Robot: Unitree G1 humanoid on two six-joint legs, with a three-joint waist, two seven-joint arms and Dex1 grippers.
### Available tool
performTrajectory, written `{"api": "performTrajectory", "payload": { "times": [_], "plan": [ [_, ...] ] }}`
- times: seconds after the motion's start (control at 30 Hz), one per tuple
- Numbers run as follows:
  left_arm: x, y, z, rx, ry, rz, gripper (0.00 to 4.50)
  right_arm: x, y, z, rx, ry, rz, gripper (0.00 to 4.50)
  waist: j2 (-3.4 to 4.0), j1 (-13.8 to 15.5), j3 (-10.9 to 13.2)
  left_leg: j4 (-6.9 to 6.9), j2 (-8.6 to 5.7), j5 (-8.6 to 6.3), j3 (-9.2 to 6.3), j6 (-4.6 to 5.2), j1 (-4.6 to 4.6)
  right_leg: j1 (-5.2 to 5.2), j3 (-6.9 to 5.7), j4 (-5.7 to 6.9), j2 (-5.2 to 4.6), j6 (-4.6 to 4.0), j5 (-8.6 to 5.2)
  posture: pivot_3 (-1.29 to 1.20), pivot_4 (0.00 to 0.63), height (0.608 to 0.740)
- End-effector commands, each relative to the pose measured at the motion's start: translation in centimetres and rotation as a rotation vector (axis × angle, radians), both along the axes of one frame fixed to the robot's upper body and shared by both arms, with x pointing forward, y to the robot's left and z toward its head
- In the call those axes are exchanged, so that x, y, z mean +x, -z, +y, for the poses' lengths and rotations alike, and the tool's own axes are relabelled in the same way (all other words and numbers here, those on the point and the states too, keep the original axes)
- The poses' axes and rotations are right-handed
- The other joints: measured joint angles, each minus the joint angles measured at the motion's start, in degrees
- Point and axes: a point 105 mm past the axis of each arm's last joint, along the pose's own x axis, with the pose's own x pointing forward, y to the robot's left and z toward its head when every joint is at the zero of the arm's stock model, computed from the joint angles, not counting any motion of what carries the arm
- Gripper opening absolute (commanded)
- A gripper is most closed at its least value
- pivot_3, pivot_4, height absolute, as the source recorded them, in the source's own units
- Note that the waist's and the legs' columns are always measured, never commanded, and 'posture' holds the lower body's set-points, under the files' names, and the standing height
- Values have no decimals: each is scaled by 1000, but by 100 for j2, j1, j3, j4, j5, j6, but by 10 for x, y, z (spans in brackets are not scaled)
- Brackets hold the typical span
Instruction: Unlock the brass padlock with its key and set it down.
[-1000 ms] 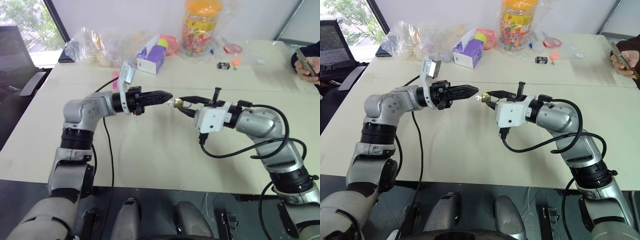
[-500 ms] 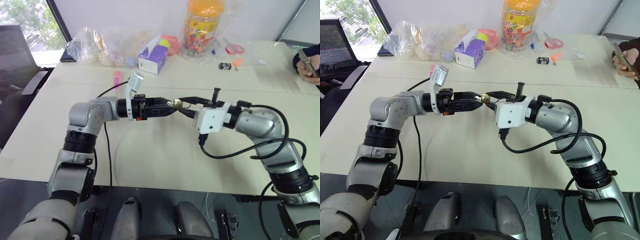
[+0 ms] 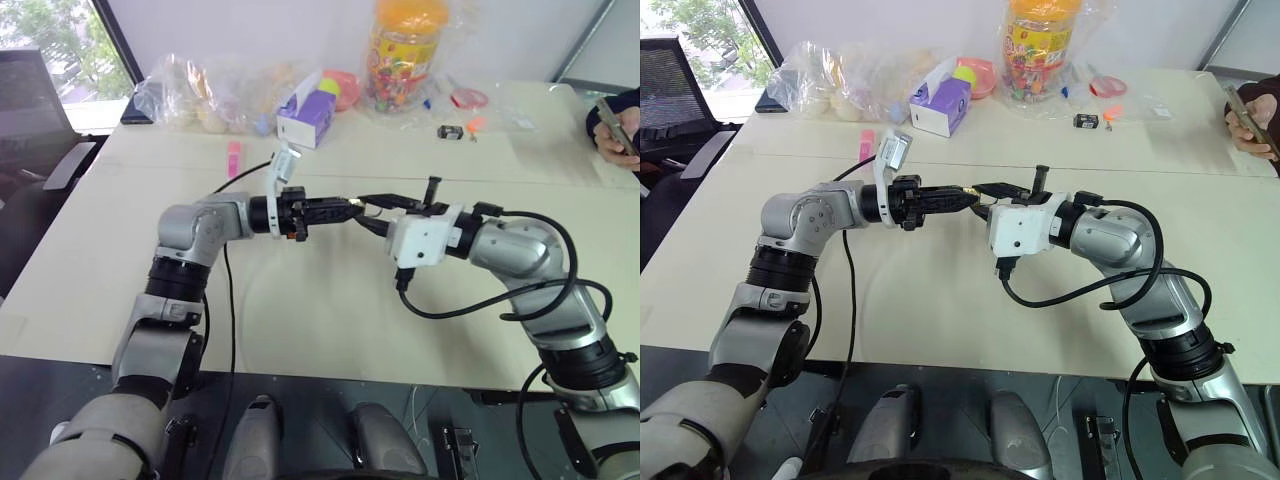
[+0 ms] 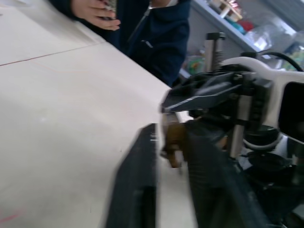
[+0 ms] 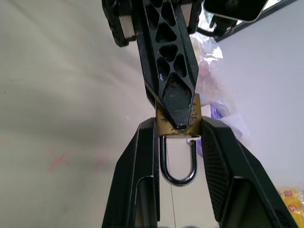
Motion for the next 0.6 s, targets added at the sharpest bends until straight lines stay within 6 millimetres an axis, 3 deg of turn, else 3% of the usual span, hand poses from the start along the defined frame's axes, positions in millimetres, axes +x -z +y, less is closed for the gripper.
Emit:
{"api": "performTrajectory", "payload": {
  "times": [0.03,0.2,0.23,0.27,0.4,0.43,0.6],
  "plan": [
    [0,-7,0,27,1,-64,15,-10,-13,8,15,-50,-55,660,0,-1,0,0,0,0,0,0,0,0,0,0,0,0,0,0,150,740],
    [-1,-7,3,37,4,-69,15,-10,-13,8,30,-52,-39,660,0,-1,0,0,0,0,0,0,0,0,0,0,0,0,0,0,150,740],
    [-1,-7,4,38,5,-70,0,-10,-13,7,30,-48,-32,1717,0,-2,0,0,0,0,0,0,0,0,0,0,0,0,0,0,150,740],
    [-1,-7,5,39,6,-71,0,-10,-12,6,29,-46,-27,2018,0,-2,0,0,0,0,0,0,0,0,0,0,0,0,0,0,150,740],
    [3,-8,11,58,-13,-95,0,-5,-6,-9,5,-2,34,4130,0,8,0,0,0,0,0,0,0,0,0,0,0,0,0,0,150,740],
    [4,-8,13,60,-16,-99,0,-4,-7,-12,18,11,53,4462,0,15,0,0,0,0,0,0,0,1,0,0,0,0,0,0,150,740],
    [4,-9,15,72,-5,-124,0,-8,-20,-20,252,33,284,4462,0,13,0,0,-1,0,0,0,0,1,0,0,0,0,0,0,150,740]
  ]
}}
